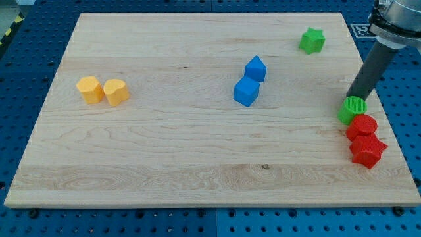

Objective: Bring the green star into the green circle

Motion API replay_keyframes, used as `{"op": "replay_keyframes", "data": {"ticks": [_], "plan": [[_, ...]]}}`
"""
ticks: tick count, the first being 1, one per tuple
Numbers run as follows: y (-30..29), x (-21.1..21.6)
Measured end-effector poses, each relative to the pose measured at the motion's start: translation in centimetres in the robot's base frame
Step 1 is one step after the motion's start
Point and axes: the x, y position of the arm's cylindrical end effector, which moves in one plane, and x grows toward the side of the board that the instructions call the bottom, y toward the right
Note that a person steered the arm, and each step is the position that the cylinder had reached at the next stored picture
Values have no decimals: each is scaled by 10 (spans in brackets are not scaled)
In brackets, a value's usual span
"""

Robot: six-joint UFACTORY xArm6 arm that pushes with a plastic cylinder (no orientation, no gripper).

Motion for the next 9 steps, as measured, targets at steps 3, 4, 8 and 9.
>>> {"op": "replay_keyframes", "data": {"ticks": [3,4,8,9], "plan": [[16,-179],[-39,-187],[-51,-109],[-51,-109]]}}
